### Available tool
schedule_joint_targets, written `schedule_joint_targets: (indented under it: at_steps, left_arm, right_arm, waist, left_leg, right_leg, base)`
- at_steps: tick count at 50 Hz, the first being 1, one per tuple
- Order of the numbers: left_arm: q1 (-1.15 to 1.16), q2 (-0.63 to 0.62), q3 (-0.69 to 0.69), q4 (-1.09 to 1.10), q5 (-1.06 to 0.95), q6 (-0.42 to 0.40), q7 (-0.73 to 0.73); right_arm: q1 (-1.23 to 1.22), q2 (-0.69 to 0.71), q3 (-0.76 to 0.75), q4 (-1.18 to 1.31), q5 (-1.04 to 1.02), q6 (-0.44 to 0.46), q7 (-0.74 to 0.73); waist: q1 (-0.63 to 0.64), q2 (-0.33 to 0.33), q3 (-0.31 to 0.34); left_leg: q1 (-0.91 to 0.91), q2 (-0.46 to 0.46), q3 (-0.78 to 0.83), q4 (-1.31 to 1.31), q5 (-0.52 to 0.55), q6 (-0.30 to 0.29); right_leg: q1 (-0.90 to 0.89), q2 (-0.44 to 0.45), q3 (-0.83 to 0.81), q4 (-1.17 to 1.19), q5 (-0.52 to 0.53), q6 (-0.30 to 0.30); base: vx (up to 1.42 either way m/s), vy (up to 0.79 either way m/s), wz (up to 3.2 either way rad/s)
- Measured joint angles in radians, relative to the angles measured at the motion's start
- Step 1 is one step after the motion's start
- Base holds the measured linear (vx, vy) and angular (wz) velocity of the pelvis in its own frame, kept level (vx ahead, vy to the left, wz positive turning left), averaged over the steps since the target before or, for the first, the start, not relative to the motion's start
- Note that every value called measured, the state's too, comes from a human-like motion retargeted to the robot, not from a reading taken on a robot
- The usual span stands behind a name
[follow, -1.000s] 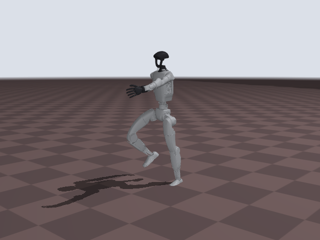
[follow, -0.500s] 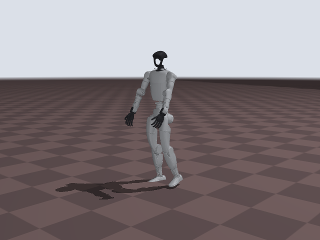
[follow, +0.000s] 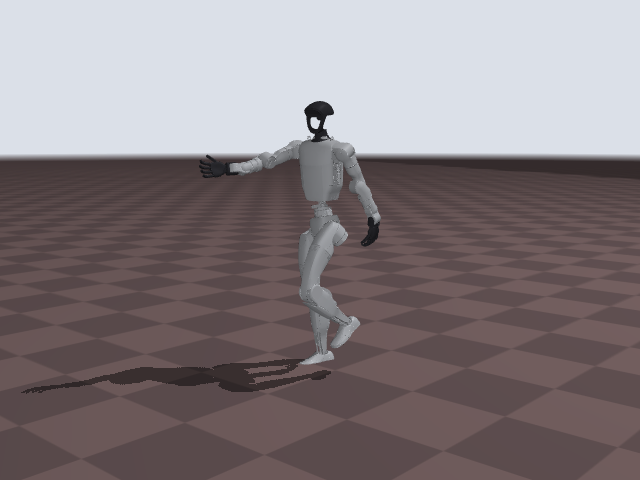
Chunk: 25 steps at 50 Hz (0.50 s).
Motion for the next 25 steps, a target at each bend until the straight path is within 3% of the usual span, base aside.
schedule_joint_targets:
  at_steps: [3, 5, 8, 10, 12, 16, 20, 25]
  left_arm:
    - [-0.323, 0.0, 0.02, 0.037, 0.031, -0.014, 0.133]
    - [-0.561, 0.007, 0.074, 0.041, 0.015, -0.039, 0.285]
    - [-0.883, 0.025, 0.14, 0.012, -0.055, -0.053, 0.344]
    - [-1.103, 0.065, 0.184, -0.009, 0.022, -0.026, 0.318]
    - [-1.326, 0.135, 0.204, -0.058, 0.052, 0.005, 0.332]
    - [-1.701, 0.282, 0.177, -0.181, 0.021, 0.025, 0.385]
    - [-1.938, 0.412, 0.079, -0.258, -0.028, 0.008, 0.398]
    - [-2.082, 0.479, -0.009, -0.252, 0.009, 0.03, 0.39]
  right_arm:
    - [0.276, 0.097, -0.051, -0.047, -0.115, 0.04, 0.019]
    - [0.463, 0.137, -0.068, -0.04, -0.2, 0.06, 0.043]
    - [0.768, 0.157, -0.058, 0.064, -0.379, 0.1, 0.154]
    - [0.975, 0.164, -0.023, 0.148, -0.502, 0.139, 0.26]
    - [1.174, 0.181, -0.012, 0.21, -0.574, 0.195, 0.321]
    - [1.534, 0.231, 0.027, 0.24, -0.531, 0.25, 0.415]
    - [1.787, 0.236, 0.022, 0.211, -0.473, 0.258, 0.527]
    - [1.893, 0.204, -0.043, 0.23, -0.491, 0.284, 0.56]
  waist:
    - [0.018, 0.025, 0.079]
    - [-0.021, 0.099, 0.129]
    - [-0.231, 0.226, 0.114]
    - [-0.344, 0.274, 0.079]
    - [-0.42, 0.274, 0.078]
    - [-0.501, 0.26, 0.137]
    - [-0.539, 0.265, 0.147]
    - [-0.547, 0.256, 0.115]
  left_leg:
    - [0.486, -0.039, 0.124, -0.728, 0.12, -0.011]
    - [0.82, -0.077, 0.18, -1.269, 0.198, -0.031]
    - [0.969, -0.021, 0.097, -1.559, 0.195, -0.108]
    - [0.952, 0.018, 0.049, -1.635, 0.225, -0.158]
    - [0.919, 0.033, 0.001, -1.635, 0.22, -0.175]
    - [0.929, 0.048, -0.034, -1.635, 0.223, -0.14]
    - [0.917, 0.081, -0.018, -1.635, 0.249, -0.099]
    - [0.901, 0.095, -0.001, -1.635, 0.28, -0.113]
  right_leg:
    - [0.067, 0.009, 0.049, 0.05, -0.019, 0.023]
    - [0.116, 0.068, 0.037, 0.1, -0.033, 0.028]
    - [0.024, 0.17, -0.092, 0.354, -0.014, -0.023]
    - [-0.259, 0.156, -0.158, 0.829, 0.043, -0.033]
    - [-0.52, 0.079, -0.181, 1.25, 0.083, -0.027]
    - [-0.845, -0.012, -0.15, 1.847, -0.115, -0.093]
    - [-1.037, 0.024, -0.134, 2.144, -0.092, -0.14]
    - [-1.073, 0.152, -0.12, 2.2, -0.075, -0.128]
  base:
    - [0.14, 0.1, -0.89]
    - [0.12, 0.23, 0.41]
    - [-0.06, 0.28, 2.33]
    - [-0.17, 0.18, 1.98]
    - [-0.12, 0.1, 1.34]
    - [-0.05, 0.07, 0.53]
    - [0.0, 0.03, -0.27]
    - [0.02, -0.02, -0.21]
